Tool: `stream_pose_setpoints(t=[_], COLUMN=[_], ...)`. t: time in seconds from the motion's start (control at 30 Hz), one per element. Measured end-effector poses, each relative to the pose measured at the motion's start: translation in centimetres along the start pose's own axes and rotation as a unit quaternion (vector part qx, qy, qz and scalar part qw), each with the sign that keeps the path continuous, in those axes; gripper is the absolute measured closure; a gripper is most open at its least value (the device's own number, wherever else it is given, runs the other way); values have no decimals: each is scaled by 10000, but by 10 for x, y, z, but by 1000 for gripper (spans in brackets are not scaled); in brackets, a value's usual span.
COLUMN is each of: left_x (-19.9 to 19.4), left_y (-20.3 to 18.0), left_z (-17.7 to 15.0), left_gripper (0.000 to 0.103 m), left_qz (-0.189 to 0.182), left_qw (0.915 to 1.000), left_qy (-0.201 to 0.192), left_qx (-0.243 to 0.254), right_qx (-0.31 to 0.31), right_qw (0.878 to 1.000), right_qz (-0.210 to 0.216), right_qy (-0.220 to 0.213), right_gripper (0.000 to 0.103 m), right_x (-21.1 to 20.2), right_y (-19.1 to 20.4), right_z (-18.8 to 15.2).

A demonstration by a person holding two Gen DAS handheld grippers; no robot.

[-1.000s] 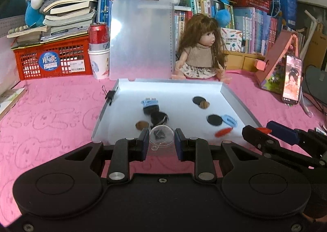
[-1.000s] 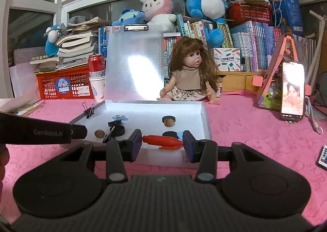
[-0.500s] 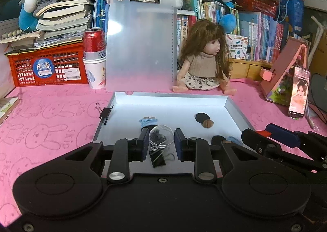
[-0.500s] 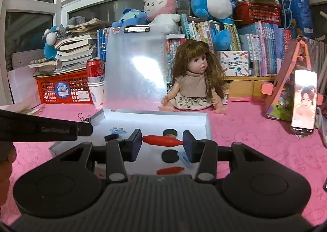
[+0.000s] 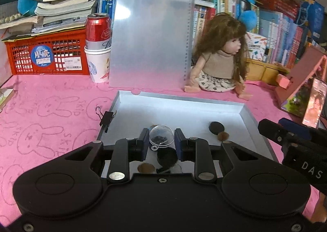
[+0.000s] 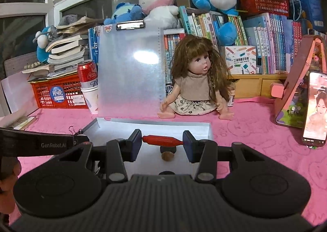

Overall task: Organize rigid objects
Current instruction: 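Carry the clear dome into the box with the left tool while the right tool carries the orange-red piece, then open both tools to drop the dome and orange-red piece inside the box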

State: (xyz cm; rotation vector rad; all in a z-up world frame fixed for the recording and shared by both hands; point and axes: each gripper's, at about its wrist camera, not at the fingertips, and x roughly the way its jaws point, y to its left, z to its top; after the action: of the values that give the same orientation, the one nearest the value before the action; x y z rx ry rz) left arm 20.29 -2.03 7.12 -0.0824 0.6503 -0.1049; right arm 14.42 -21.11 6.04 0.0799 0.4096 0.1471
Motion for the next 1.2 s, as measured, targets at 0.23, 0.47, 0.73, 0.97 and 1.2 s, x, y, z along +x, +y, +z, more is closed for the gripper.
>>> stream_pose_setpoints(t=[0.23, 0.47, 0.73, 0.97, 1.2], left_x=[33, 62, 78, 79, 78], left_y=[1, 0, 4, 6, 4], left_z=[15, 14, 3, 0, -2], left_gripper=[78, 78, 78, 78, 78], left_qz=[123, 159, 110, 9, -6], left_qw=[9997, 9990, 9981, 9979, 9979], left_qy=[194, 427, 608, 643, 643], left_qx=[-10, -8, -10, -31, 23], right_qx=[294, 709, 986, 951, 909], right_qw=[9987, 9942, 9883, 9865, 9852], right_qz=[73, 78, 230, 328, 339], right_qy=[415, 807, 1144, 1293, 1416], right_gripper=[54, 54, 53, 53, 52], right_x=[31, 59, 79, 87, 89], right_y=[-12, -29, -41, -39, -36], right_z=[10, 8, -5, -10, -15])
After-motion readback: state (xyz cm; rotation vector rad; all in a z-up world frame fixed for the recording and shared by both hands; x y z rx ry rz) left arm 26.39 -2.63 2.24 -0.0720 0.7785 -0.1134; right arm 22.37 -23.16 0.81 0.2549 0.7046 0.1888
